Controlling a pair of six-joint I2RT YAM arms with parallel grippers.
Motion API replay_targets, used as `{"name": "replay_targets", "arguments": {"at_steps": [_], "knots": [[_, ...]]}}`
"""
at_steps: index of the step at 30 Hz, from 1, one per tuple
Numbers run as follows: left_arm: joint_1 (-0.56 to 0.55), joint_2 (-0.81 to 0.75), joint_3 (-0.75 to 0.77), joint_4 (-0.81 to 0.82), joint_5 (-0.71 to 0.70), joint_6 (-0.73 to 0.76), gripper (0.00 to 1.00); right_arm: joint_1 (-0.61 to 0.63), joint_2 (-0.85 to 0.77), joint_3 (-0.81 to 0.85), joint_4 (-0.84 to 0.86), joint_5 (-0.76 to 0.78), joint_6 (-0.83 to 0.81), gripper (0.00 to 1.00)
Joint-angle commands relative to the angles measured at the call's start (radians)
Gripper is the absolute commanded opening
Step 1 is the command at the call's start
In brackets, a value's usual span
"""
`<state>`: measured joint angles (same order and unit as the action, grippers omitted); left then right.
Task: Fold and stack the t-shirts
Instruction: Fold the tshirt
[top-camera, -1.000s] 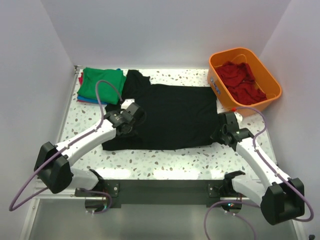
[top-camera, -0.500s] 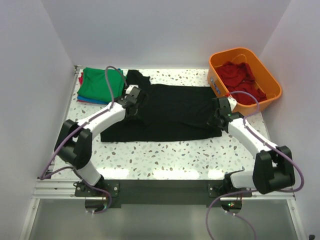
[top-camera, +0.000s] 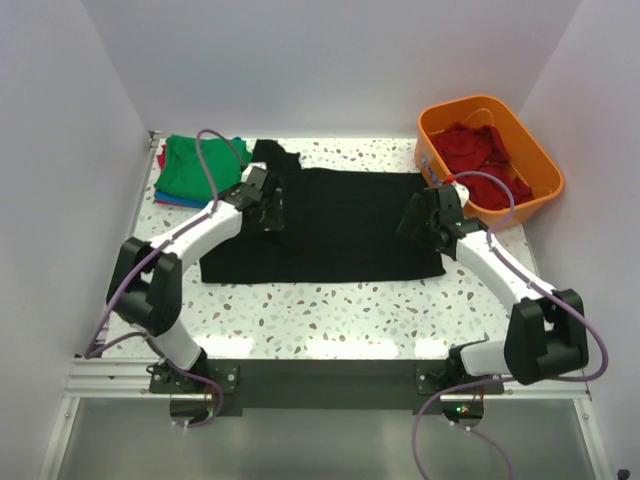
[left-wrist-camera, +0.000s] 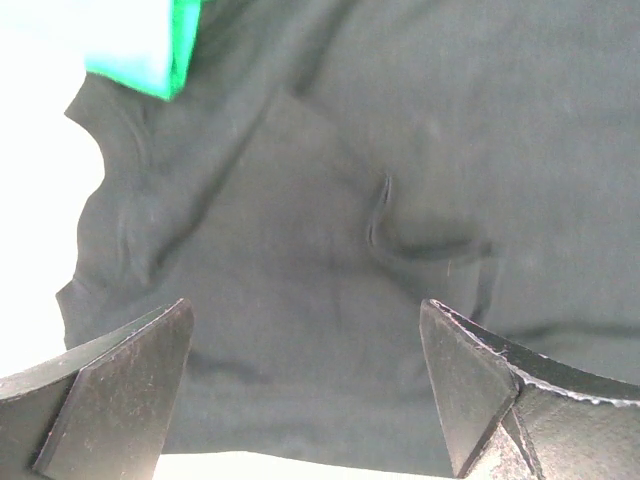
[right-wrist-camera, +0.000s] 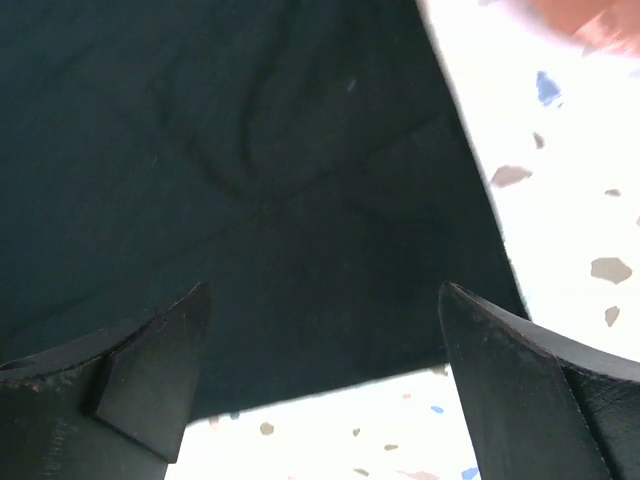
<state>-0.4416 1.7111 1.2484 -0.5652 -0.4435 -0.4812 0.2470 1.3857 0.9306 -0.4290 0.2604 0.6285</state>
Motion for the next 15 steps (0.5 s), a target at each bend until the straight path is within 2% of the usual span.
{"name": "replay_targets", "arguments": {"at_steps": [1, 4, 7, 12, 15], "knots": [[-0.003, -0.126, -0.136, 0.051, 0.098, -0.043, 1.0, 0.021, -0.092, -0.056, 0.03, -0.088, -0.03, 0.99], [-0.003, -0.208, -0.251, 0.125, 0.161, -0.075, 1.0, 0.047, -0.09, -0.11, 0.078, -0.136, -0.05, 0.99], [-0.003, -0.209, -0.308, 0.148, 0.147, -0.108, 1.0, 0.092, -0.008, -0.085, 0.11, -0.15, -0.081, 0.99], [-0.002, -0.121, -0.346, 0.189, 0.164, -0.164, 1.0, 0.115, 0.148, -0.021, 0.135, -0.124, -0.104, 0.99], [-0.002, -0.074, -0.348, 0.148, 0.178, -0.22, 1.0, 0.117, 0.167, -0.045, 0.108, -0.107, -0.086, 0.99]]}}
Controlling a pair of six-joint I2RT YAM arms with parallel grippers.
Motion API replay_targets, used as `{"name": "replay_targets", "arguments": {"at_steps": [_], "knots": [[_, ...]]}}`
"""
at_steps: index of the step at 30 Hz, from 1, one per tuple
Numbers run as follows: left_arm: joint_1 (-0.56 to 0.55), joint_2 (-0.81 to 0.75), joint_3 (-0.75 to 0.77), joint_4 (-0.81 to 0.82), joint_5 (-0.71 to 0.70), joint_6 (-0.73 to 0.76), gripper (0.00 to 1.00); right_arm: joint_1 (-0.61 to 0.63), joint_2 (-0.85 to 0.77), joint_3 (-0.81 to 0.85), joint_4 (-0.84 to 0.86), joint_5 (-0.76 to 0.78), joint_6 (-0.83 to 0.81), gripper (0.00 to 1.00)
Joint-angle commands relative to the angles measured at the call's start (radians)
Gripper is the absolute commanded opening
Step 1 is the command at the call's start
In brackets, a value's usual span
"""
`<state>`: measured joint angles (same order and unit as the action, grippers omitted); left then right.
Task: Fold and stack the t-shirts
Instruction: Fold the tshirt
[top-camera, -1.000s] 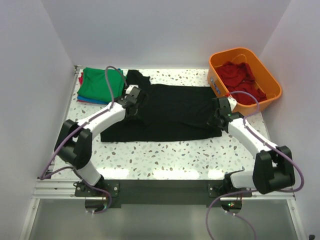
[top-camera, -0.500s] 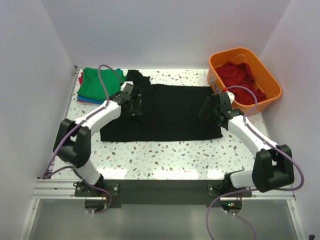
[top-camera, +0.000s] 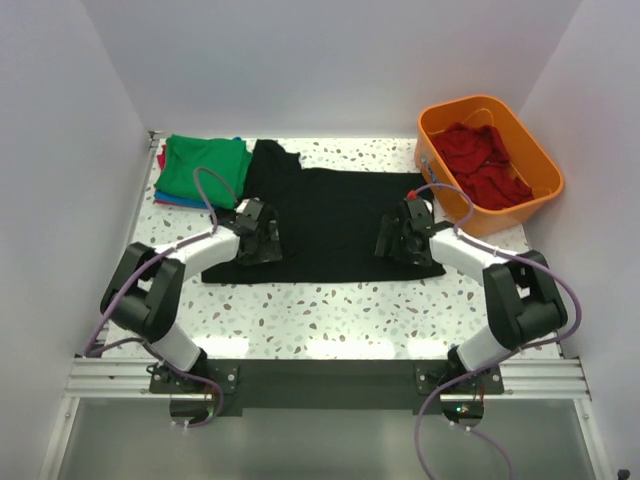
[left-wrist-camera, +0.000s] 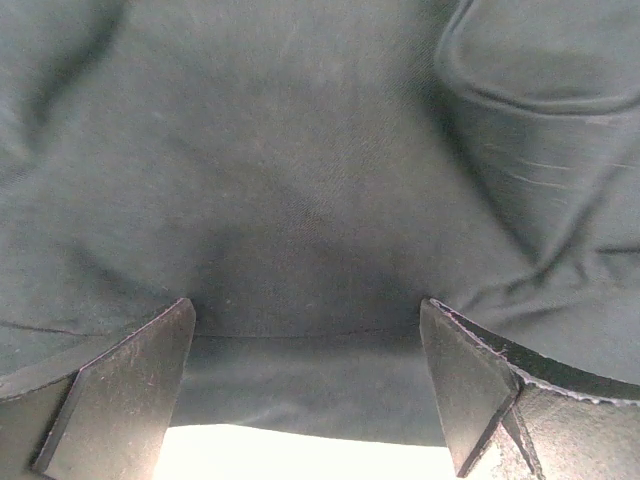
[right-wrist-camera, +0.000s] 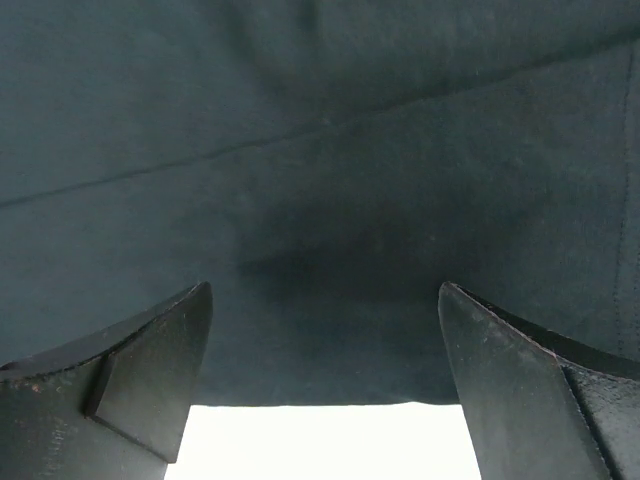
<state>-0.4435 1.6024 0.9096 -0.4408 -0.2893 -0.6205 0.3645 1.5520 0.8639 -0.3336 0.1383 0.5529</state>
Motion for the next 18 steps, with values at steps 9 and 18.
{"name": "replay_targets", "arguments": {"at_steps": [9, 18], "knots": [[-0.018, -0.076, -0.261, -0.097, 0.199, -0.269, 1.0, -0.002, -0.142, -0.216, -0.045, -0.029, 0.053, 0.99], [-0.213, -0.312, -0.379, -0.343, 0.209, -0.533, 1.0, -0.002, -0.412, -0.35, -0.268, -0.026, 0.15, 0.99]]}}
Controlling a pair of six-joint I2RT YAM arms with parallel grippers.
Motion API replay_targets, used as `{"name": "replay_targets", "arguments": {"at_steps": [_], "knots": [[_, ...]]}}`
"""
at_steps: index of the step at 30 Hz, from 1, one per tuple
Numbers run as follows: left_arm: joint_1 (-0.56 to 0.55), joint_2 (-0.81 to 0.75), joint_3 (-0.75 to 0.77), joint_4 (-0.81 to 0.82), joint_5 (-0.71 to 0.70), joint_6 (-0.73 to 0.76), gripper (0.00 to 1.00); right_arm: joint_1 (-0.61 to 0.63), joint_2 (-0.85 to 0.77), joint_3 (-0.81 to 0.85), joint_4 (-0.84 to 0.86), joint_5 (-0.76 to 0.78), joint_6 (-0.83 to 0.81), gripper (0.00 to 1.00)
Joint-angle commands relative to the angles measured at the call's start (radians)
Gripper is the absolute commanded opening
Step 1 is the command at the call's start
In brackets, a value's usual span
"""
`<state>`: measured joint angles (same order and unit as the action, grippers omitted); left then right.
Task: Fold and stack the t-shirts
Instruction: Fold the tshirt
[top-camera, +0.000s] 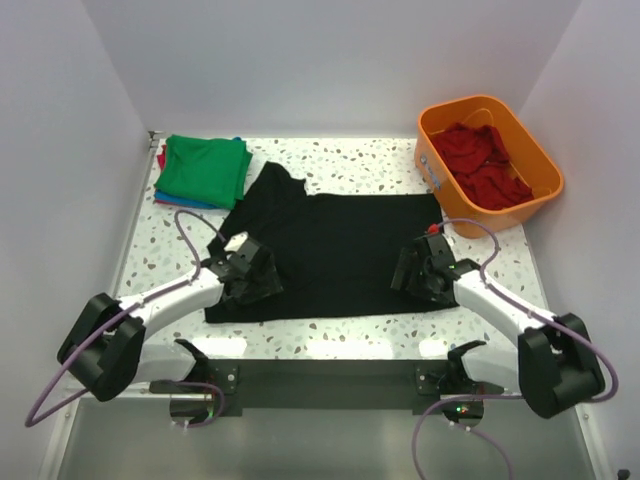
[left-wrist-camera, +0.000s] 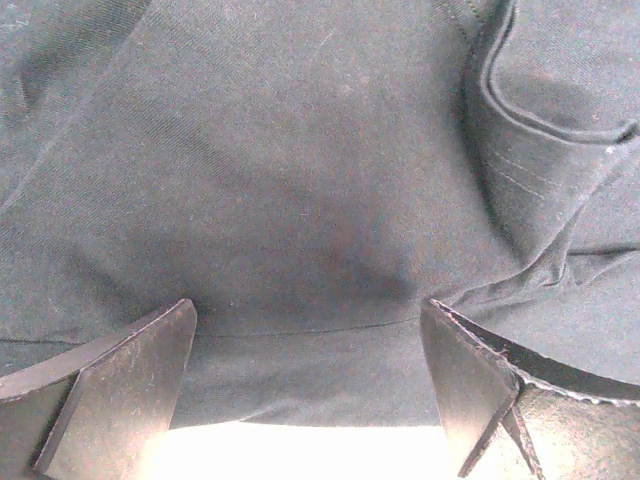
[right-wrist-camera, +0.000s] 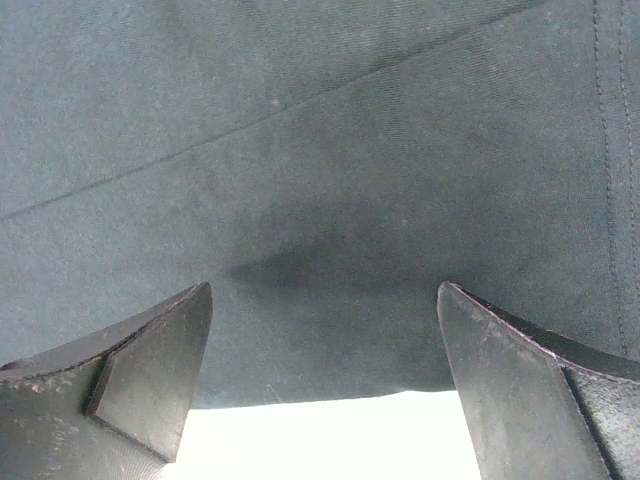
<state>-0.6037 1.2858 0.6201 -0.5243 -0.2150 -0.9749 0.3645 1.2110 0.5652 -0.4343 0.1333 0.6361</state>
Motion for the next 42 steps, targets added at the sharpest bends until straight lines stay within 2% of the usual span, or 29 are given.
{"name": "replay_targets", "arguments": {"at_steps": [1, 5, 9, 11, 16, 20, 22, 25, 27, 31, 34, 37, 42], "knots": [[-0.073, -0.005, -0.106, -0.275, 0.144, -0.198, 1.0, -0.004, -0.096, -0.06, -0.188, -0.035, 0.094, 0.99], [-0.094, -0.083, -0.138, -0.316, 0.17, -0.271, 1.0, -0.004, -0.209, -0.099, -0.291, 0.002, 0.155, 0.99], [-0.096, -0.134, -0.074, -0.4, 0.12, -0.288, 1.0, -0.004, -0.281, -0.102, -0.3, -0.009, 0.183, 0.99], [-0.096, -0.163, 0.021, -0.446, 0.05, -0.275, 1.0, -0.004, -0.288, -0.049, -0.297, 0.018, 0.157, 0.99], [-0.094, -0.146, 0.289, -0.39, -0.092, -0.141, 1.0, -0.004, -0.255, 0.137, -0.273, 0.068, 0.008, 0.99], [-0.041, 0.024, 0.496, -0.301, -0.191, 0.089, 1.0, -0.004, -0.187, 0.28, -0.176, 0.078, -0.041, 0.99], [0.051, 0.135, 0.609, -0.214, -0.121, 0.233, 1.0, -0.004, -0.137, 0.356, -0.144, 0.069, -0.059, 0.99], [0.154, 0.254, 0.735, -0.114, -0.049, 0.329, 1.0, -0.004, -0.022, 0.426, -0.127, 0.078, -0.073, 0.99], [0.176, 0.403, 0.832, -0.111, -0.047, 0.386, 1.0, -0.004, 0.042, 0.476, -0.124, 0.097, -0.079, 0.99], [0.215, 0.656, 1.146, -0.155, -0.105, 0.442, 1.0, -0.006, 0.126, 0.541, -0.104, 0.166, -0.102, 0.99], [0.255, 0.87, 1.333, -0.232, -0.129, 0.44, 0.92, -0.007, 0.194, 0.582, -0.087, 0.187, -0.11, 0.99], [0.288, 0.981, 1.44, -0.263, -0.13, 0.426, 0.86, -0.009, 0.257, 0.619, -0.078, 0.219, -0.113, 0.99], [0.297, 1.047, 1.449, -0.207, -0.098, 0.424, 0.81, -0.01, 0.349, 0.664, -0.023, 0.301, -0.108, 0.99]]}}
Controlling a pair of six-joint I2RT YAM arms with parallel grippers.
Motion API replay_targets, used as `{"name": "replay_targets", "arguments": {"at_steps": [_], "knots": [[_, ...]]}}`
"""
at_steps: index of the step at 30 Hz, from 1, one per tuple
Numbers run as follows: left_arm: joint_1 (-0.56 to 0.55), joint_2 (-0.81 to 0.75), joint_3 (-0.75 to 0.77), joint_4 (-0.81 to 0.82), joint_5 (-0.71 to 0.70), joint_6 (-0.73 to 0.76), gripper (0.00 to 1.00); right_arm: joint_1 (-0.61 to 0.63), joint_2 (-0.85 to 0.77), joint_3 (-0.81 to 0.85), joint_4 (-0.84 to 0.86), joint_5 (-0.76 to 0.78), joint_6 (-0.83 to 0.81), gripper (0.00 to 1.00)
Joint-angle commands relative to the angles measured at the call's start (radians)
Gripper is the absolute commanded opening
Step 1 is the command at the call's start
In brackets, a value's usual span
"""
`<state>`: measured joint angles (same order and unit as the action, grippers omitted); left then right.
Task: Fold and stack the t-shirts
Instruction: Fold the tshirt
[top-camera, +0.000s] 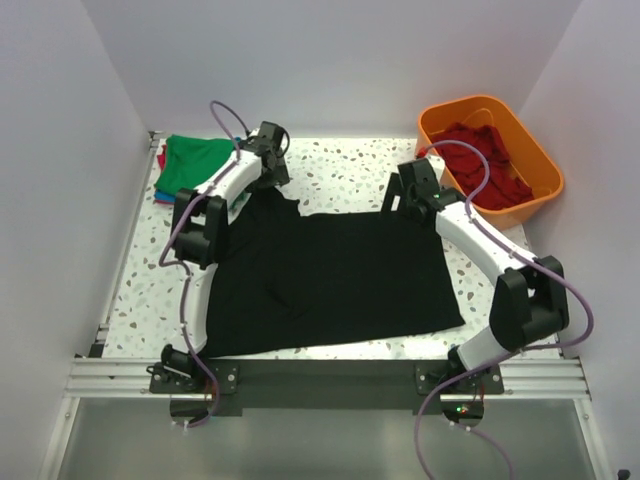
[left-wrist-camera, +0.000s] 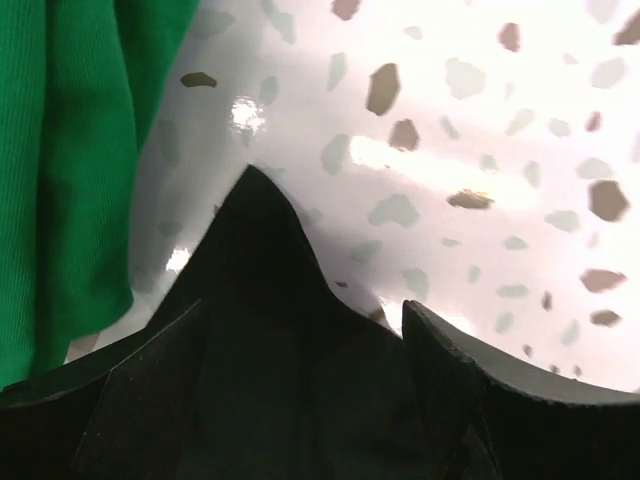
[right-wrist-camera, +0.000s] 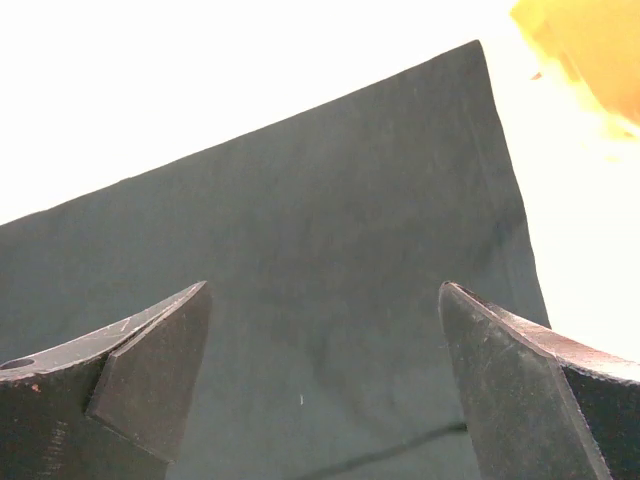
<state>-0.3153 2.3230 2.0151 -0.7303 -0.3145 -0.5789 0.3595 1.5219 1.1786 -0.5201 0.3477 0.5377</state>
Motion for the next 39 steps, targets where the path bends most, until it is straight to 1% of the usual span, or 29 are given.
{"name": "replay_targets", "arguments": {"at_steps": [1, 3, 4, 6, 7, 9, 10, 12, 13, 15, 16, 17, 23, 26, 27, 31, 32, 33, 37, 39], "knots": [[0.008, 0.025, 0.056, 0.009, 0.006, 0.028, 0.79, -0.005, 0.053, 0.056, 0.081, 0.097, -0.007, 0.99], [0.01, 0.039, 0.056, 0.019, 0.006, 0.025, 0.76, -0.007, 0.107, 0.087, 0.081, 0.128, 0.004, 0.99], [0.01, 0.045, 0.056, 0.022, 0.006, 0.022, 0.71, -0.007, 0.128, 0.102, 0.063, 0.14, 0.019, 0.99], [0.012, 0.064, 0.056, 0.028, 0.003, 0.014, 0.67, -0.008, 0.17, 0.128, 0.068, 0.157, 0.034, 0.99], [0.013, 0.076, 0.056, 0.037, 0.005, 0.013, 0.61, -0.007, 0.182, 0.131, 0.084, 0.186, 0.057, 0.99], [0.015, 0.09, 0.062, 0.039, 0.018, 0.017, 0.53, -0.016, 0.211, 0.131, 0.109, 0.201, 0.082, 0.99], [0.015, 0.105, 0.076, 0.029, 0.02, 0.02, 0.45, -0.019, 0.222, 0.131, 0.127, 0.204, 0.111, 0.99], [0.015, 0.114, 0.085, 0.02, 0.017, 0.021, 0.35, -0.027, 0.248, 0.151, 0.126, 0.208, 0.139, 0.99], [0.015, 0.118, 0.088, 0.013, 0.017, 0.019, 0.26, -0.027, 0.277, 0.161, 0.118, 0.215, 0.16, 0.99], [0.015, 0.116, 0.082, 0.006, 0.023, 0.017, 0.16, -0.027, 0.305, 0.182, 0.132, 0.243, 0.171, 0.99], [0.015, 0.107, 0.07, 0.003, 0.026, 0.013, 0.06, -0.028, 0.338, 0.188, 0.144, 0.25, 0.185, 0.98], [0.015, 0.101, 0.059, 0.002, 0.025, 0.01, 0.0, -0.028, 0.352, 0.208, 0.138, 0.276, 0.198, 0.98], [0.013, 0.023, -0.052, 0.026, 0.005, -0.002, 0.0, -0.028, 0.458, 0.279, 0.091, 0.327, 0.232, 0.9], [0.012, -0.016, -0.093, 0.025, -0.011, -0.016, 0.0, -0.027, 0.486, 0.279, 0.085, 0.352, 0.237, 0.83], [0.012, -0.027, -0.122, 0.029, -0.014, -0.019, 0.0, -0.027, 0.495, 0.279, 0.083, 0.353, 0.242, 0.82], [0.01, -0.088, -0.192, 0.078, -0.015, -0.013, 0.0, -0.028, 0.537, 0.296, 0.071, 0.372, 0.257, 0.78], [0.01, -0.094, -0.206, 0.088, -0.012, -0.009, 0.0, -0.028, 0.549, 0.309, 0.065, 0.378, 0.257, 0.74], [0.01, -0.1, -0.223, 0.095, -0.012, -0.004, 0.0, -0.028, 0.563, 0.314, 0.06, 0.379, 0.26, 0.73], [0.01, -0.117, -0.237, 0.106, -0.002, 0.002, 0.0, -0.03, 0.575, 0.311, 0.041, 0.39, 0.275, 0.68], [0.007, -0.128, -0.243, 0.115, 0.005, 0.007, 0.0, -0.028, 0.577, 0.297, 0.043, 0.387, 0.275, 0.59]]}}
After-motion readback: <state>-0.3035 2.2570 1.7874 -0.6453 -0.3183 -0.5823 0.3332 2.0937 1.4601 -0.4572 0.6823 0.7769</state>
